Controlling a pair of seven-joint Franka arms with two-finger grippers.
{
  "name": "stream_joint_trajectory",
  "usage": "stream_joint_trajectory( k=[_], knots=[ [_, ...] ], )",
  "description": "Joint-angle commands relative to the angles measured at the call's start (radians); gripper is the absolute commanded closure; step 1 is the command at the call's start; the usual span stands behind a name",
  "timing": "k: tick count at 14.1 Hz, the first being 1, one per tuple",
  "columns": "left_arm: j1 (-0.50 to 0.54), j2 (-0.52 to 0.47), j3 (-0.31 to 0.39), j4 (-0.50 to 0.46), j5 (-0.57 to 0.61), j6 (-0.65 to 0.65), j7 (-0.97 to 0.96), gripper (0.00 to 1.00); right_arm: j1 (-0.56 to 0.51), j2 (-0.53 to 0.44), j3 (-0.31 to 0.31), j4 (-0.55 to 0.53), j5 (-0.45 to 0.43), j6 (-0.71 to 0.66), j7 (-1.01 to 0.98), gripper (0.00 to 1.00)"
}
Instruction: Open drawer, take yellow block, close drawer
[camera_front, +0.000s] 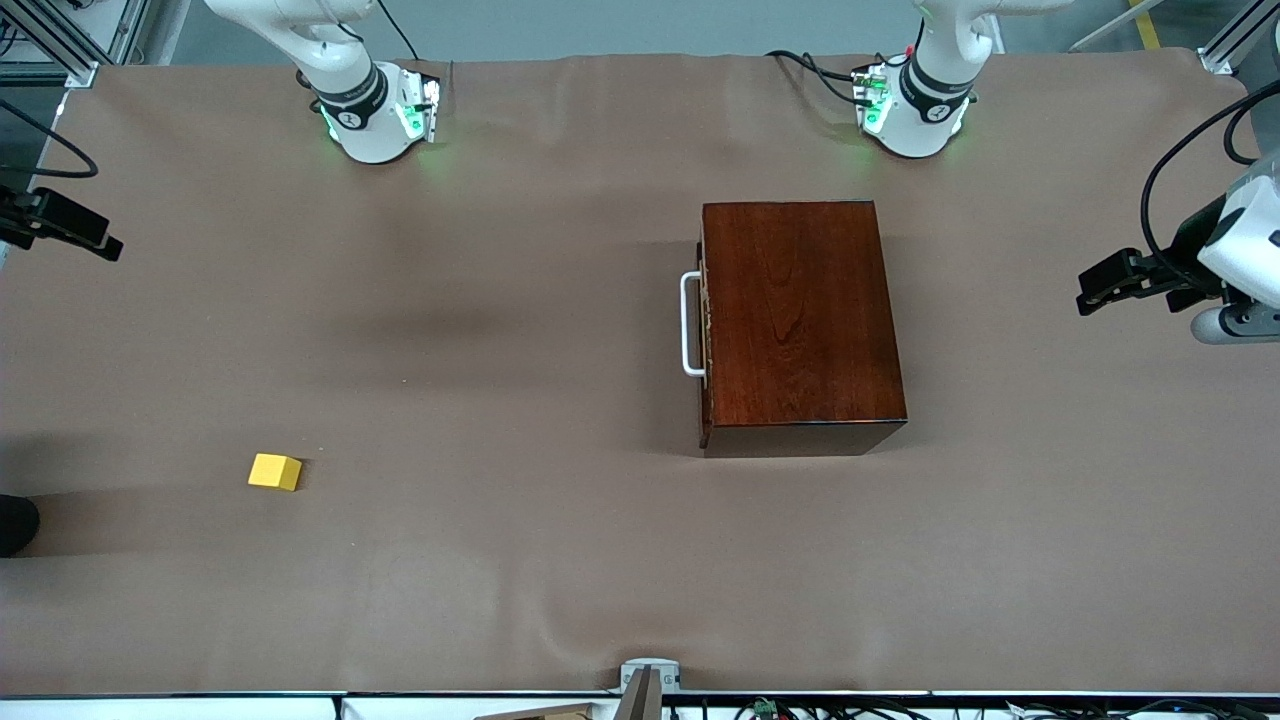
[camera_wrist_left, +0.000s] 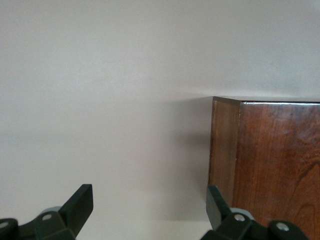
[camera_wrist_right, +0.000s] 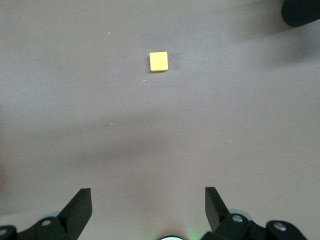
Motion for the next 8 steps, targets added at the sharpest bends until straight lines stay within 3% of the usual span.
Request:
stream_joint_trajectory(
  k=[1,8],
  knots=[
    [-0.013,-0.046,0.005,-0.038,-0.011,0.021,0.015,0.0,-0.014,0.003,0.01,0.014,0.007,-0.005,0.005,0.0],
    [-0.01,-0.046,0.005,-0.038,-0.011,0.02,0.015,0.0,-0.016,-0.003,0.01,0.017,0.006,-0.016,0.016,0.0]
  ],
)
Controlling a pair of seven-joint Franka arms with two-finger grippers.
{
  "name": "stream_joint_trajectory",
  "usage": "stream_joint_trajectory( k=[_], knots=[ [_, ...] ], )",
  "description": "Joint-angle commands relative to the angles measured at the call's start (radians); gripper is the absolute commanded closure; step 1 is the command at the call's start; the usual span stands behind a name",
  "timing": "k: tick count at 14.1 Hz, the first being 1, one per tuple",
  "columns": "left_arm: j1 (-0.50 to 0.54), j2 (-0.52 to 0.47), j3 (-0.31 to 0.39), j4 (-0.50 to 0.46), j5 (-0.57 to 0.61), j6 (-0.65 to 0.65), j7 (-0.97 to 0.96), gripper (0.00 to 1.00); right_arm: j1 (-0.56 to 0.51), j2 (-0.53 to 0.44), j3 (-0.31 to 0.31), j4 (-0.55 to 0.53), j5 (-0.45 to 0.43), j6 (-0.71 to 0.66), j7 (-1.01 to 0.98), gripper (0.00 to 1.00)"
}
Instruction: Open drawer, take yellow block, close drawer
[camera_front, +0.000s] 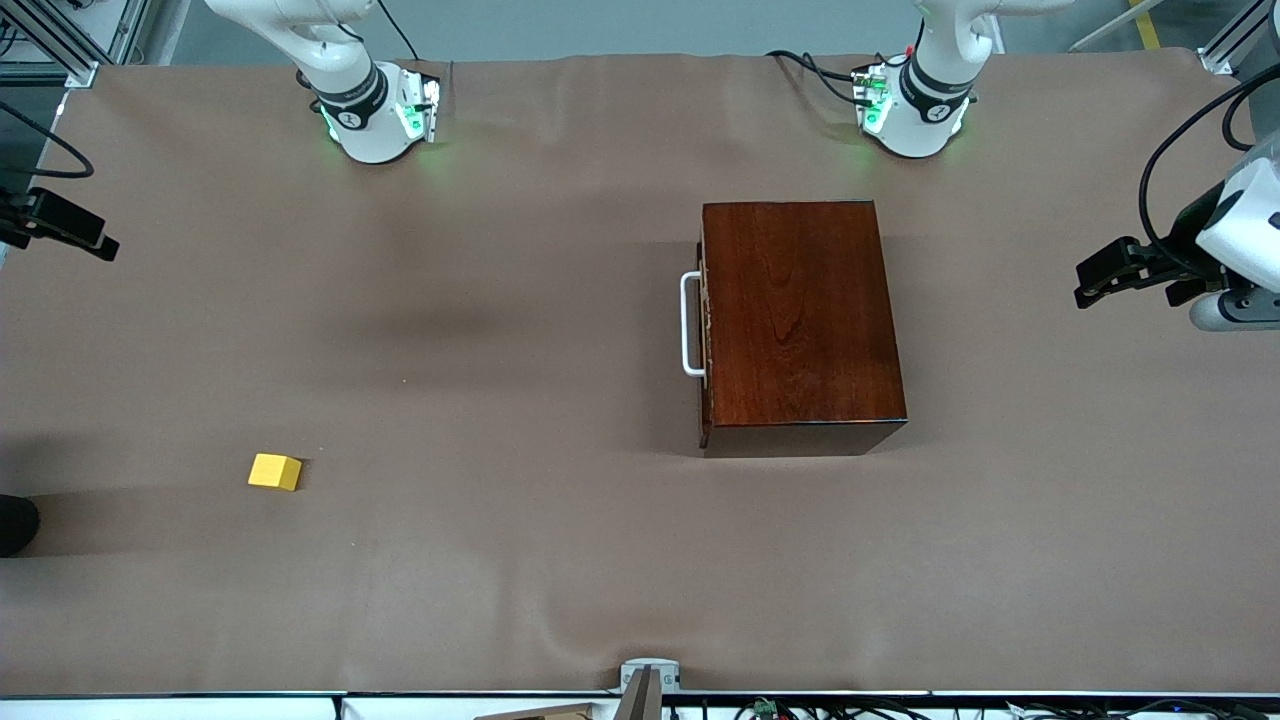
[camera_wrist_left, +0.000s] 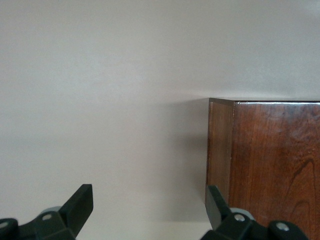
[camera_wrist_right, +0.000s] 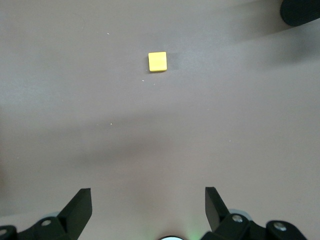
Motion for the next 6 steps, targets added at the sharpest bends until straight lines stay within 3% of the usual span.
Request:
stream_joint_trajectory(
  k=[1,6],
  knots=[
    [-0.001,-0.032,0.005,-0.035,-0.011,0.015,0.015,0.0,-0.016,-0.006,0.008,0.016,0.006,-0.015,0.015,0.0],
    [-0.004,-0.032,0.005,-0.033,-0.011,0.017,0.015,0.0,-0.02,-0.007,0.005,0.016,0.003,-0.012,0.015,0.0]
  ],
)
